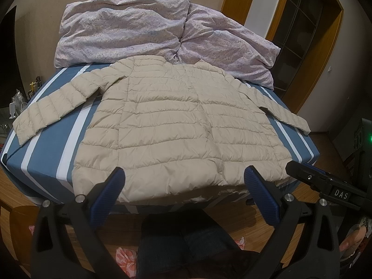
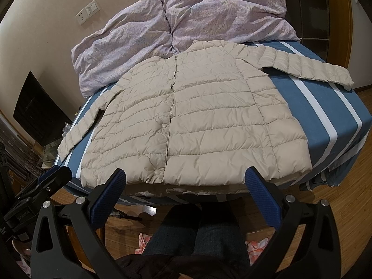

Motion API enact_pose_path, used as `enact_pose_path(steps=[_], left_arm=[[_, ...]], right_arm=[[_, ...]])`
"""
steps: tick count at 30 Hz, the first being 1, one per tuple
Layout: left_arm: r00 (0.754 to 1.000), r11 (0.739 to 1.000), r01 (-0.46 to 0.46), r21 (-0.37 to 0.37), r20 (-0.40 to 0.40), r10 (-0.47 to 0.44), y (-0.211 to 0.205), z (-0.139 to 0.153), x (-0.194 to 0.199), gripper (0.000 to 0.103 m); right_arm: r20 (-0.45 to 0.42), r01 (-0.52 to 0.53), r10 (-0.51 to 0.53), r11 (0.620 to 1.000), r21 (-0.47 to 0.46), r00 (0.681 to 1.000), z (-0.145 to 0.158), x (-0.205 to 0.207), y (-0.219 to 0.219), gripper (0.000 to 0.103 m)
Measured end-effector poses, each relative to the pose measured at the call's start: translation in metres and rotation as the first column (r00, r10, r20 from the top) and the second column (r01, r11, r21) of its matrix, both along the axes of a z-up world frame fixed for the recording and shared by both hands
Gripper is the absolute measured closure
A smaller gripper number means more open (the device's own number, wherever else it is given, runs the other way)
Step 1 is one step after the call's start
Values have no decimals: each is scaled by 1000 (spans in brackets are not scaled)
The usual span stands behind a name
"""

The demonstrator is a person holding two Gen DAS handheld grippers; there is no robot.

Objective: Fold large clothes

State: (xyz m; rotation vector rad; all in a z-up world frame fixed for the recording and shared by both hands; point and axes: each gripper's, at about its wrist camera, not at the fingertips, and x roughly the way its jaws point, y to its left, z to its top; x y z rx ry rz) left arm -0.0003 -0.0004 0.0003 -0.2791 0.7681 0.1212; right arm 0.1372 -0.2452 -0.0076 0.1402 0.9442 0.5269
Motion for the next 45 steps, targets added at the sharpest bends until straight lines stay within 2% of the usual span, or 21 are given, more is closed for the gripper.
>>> enact_pose_path(steps=[23, 28, 37, 45], left_arm=[[1000, 1000, -1, -2, -2, 1, 0, 0, 0, 2], [1000, 1000, -2, -2, -15, 2, 0, -10, 5, 2], [998, 1000, -23, 9, -63, 24, 18, -22, 33, 2], [988, 991, -72, 109, -129, 86, 48, -41, 86, 2]], right_arm=[[-5, 3, -3, 1000, -5, 1000, 1, 4, 4, 1], [-11, 13, -13, 1000, -11, 1000, -4, 8, 2, 1], [-14, 73, -74, 996, -52, 997, -13, 44, -4, 1], [23, 244, -243, 960, -138, 970, -27, 110, -34, 1]])
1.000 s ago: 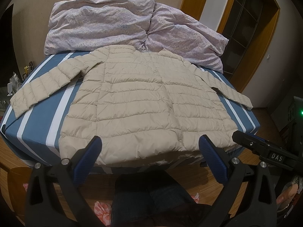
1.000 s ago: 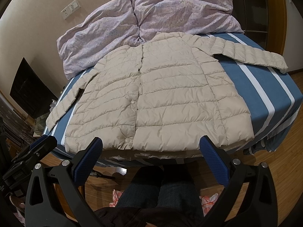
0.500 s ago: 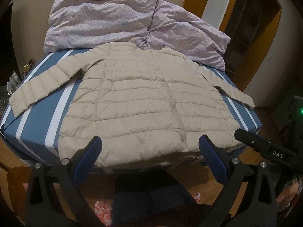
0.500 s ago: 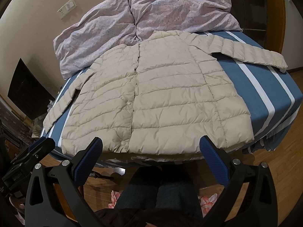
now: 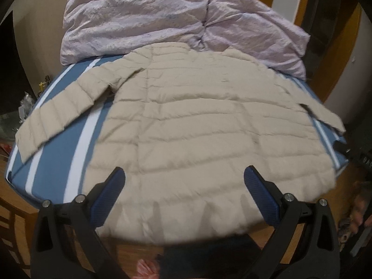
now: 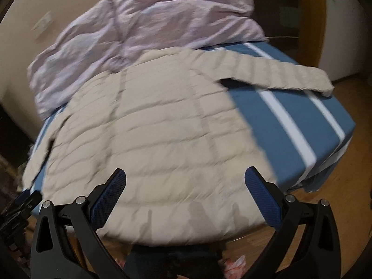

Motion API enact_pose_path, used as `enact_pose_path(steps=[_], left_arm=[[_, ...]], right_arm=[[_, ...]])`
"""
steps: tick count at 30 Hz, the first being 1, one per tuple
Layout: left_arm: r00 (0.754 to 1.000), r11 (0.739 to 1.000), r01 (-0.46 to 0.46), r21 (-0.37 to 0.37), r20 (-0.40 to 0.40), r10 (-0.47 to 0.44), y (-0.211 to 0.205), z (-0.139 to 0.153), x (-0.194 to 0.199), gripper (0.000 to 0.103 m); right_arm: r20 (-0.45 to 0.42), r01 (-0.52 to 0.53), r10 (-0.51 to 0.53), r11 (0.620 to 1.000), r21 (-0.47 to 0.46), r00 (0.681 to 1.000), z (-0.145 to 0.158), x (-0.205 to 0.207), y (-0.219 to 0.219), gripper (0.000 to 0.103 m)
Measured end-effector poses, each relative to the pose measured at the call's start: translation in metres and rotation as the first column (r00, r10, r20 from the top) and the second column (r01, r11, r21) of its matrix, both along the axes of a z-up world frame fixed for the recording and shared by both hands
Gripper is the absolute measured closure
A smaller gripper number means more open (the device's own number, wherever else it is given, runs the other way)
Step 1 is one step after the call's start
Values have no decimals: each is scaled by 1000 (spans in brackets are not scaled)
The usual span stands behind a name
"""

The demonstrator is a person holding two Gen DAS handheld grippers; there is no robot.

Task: Fold large clothes
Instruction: 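Grasp the jacket sleeve cuff with the right gripper and lift it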

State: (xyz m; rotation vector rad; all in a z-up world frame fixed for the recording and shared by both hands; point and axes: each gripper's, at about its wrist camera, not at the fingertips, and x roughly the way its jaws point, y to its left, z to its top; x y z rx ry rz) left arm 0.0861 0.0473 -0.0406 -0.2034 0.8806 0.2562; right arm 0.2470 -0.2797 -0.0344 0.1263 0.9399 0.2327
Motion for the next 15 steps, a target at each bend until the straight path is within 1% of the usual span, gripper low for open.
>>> enact_pose_path(steps=[3, 5, 8, 10, 13, 15], left_arm=[[1000, 999, -20, 35, -21, 21, 12, -6, 21, 2], [999, 996, -43, 76, -26, 45, 21, -10, 37, 2], [996, 988, -84, 132, -22, 88, 35, -15, 60, 2], [994, 981, -106, 161, -9, 109, 43, -17, 70, 2], [988, 955, -153, 253, 16, 154, 53, -24, 90, 2], [985, 941, -169, 293, 19, 171, 58, -28, 99, 2]], right_arm=[[0, 87, -87, 995, -42, 996, -9, 31, -20, 1], [4, 157, -157, 985, -74, 988, -15, 58, -39, 1], [-13, 245, -247, 966, -86, 969, -23, 92, -66, 1], [-37, 328, -332, 940, -95, 942, -32, 121, -93, 1], [-60, 422, -431, 898, -124, 900, -43, 154, -129, 2], [-72, 471, -485, 870, -147, 872, -49, 173, -150, 4]])
